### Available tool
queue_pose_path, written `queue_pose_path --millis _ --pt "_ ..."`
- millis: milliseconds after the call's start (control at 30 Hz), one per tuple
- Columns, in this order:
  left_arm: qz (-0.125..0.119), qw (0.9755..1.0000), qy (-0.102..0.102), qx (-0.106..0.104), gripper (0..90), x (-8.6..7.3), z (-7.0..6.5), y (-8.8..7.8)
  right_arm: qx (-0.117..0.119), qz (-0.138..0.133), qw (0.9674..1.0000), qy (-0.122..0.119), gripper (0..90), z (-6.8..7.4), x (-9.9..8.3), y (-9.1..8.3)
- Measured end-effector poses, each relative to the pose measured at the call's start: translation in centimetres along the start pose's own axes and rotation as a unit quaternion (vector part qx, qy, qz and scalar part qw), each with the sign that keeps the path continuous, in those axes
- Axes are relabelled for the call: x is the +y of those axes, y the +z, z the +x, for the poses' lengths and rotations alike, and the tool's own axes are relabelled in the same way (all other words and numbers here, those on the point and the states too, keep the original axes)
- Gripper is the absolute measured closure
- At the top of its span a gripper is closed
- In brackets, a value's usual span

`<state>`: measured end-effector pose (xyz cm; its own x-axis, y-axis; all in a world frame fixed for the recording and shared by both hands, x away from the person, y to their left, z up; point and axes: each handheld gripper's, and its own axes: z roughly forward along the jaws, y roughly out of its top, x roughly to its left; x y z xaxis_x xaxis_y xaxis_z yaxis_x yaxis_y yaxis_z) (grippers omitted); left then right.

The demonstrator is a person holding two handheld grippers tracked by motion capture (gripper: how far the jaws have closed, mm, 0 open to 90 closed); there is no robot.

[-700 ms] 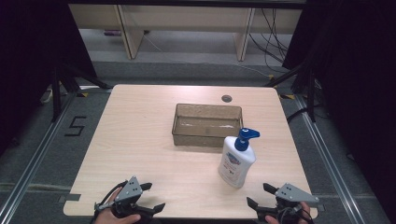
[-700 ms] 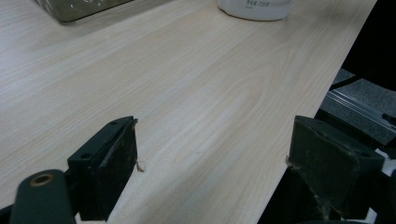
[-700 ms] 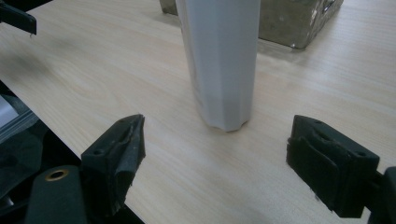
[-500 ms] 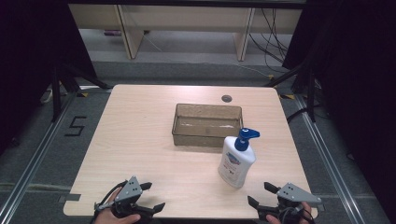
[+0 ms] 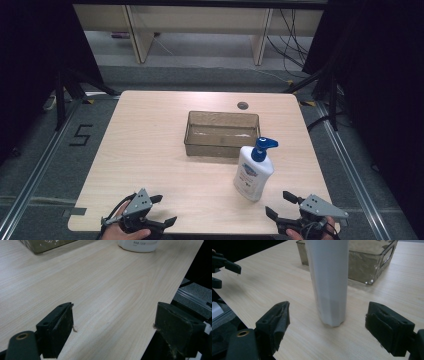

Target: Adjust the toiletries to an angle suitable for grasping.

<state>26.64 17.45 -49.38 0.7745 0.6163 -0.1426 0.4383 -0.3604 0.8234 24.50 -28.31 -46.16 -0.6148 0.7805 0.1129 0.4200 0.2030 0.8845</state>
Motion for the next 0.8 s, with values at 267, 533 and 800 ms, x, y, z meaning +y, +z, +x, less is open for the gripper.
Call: queue_pose_path --millis 267,533,800 --pt "0.002 1.0 -0.001 -0.001 14.9 0.0 0.0 0.0 -0.001 -0.015 0.9999 -0.002 20.0 0.0 0.7 -0.1" --pt "0.002 1.0 -0.001 0.002 14.9 -0.1 0.1 0.1 -0.009 -0.031 0.9994 -0.011 21.1 -0.4 1.5 -0.4" --pt "0.001 1.0 -0.004 0.0 14.9 -0.1 0.1 0.1 -0.012 -0.043 0.999 -0.003 21.2 -0.4 2.1 -0.3"
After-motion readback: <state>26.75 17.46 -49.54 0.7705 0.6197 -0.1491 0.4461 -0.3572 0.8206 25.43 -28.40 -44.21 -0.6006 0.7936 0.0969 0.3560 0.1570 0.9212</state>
